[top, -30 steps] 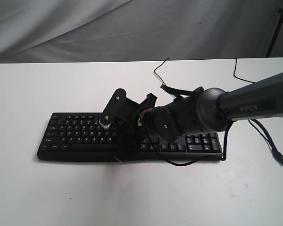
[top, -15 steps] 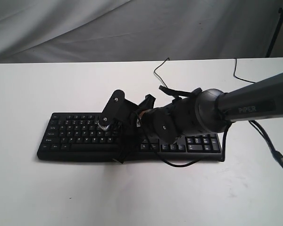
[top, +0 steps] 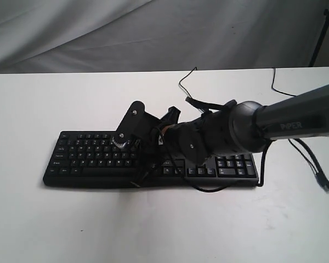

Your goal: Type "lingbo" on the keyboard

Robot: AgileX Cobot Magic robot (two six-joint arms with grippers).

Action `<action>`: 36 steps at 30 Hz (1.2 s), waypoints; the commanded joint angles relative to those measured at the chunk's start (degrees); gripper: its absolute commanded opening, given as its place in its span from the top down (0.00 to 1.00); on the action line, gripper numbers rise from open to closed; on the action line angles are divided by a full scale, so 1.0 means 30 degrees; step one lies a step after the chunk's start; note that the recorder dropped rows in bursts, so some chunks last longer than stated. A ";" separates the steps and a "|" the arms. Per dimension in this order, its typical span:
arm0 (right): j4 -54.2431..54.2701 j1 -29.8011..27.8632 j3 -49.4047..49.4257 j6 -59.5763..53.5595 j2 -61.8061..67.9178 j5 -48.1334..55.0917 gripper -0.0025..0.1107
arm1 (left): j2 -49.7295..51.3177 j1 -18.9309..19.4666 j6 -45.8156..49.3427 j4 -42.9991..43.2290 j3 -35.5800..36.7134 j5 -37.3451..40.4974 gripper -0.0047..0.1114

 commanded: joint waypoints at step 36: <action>-0.0970 0.0125 -0.3369 -0.0044 0.1819 0.2017 0.98 | 0.0060 -0.0073 -0.0052 -0.0010 0.0098 -0.0082 0.95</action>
